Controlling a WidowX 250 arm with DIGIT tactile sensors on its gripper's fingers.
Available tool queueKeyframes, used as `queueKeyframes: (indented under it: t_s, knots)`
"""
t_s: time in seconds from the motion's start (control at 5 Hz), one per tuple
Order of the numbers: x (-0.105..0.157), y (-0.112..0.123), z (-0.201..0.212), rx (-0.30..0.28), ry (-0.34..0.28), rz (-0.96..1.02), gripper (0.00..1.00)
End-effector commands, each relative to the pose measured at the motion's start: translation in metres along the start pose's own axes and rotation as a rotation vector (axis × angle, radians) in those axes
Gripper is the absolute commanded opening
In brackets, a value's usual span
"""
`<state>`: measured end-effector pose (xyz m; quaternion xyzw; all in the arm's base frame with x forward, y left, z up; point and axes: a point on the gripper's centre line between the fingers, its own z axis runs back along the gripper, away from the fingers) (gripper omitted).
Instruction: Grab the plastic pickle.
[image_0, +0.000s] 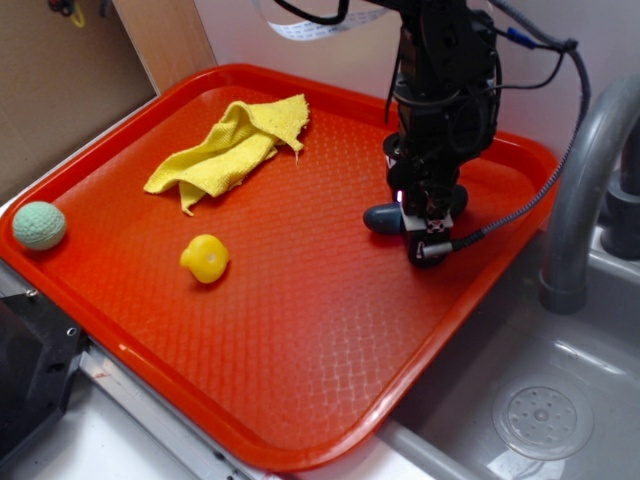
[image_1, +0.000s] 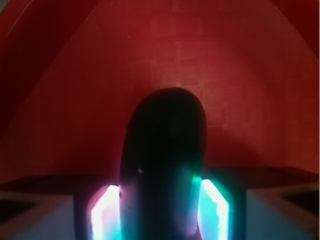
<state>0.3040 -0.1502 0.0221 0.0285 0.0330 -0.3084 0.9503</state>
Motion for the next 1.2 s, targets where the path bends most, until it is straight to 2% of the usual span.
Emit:
queueKeyframes:
  t_s: [0.0, 0.2, 0.4, 0.6, 0.8, 1.0]
  knots:
    - [-0.024, 0.014, 0.046, 0.000, -0.019, 0.048, 0.00]
    - [-0.079, 0.040, 0.090, -0.020, -0.059, 0.298, 0.00]
    - [-0.129, 0.062, 0.136, 0.024, -0.077, 0.465, 0.00]
    - [-0.158, 0.070, 0.156, 0.067, -0.102, 0.561, 0.00]
    - [-0.165, 0.074, 0.152, -0.008, -0.143, 0.599, 0.00]
    - [-0.163, 0.080, 0.145, -0.024, -0.165, 0.606, 0.00]
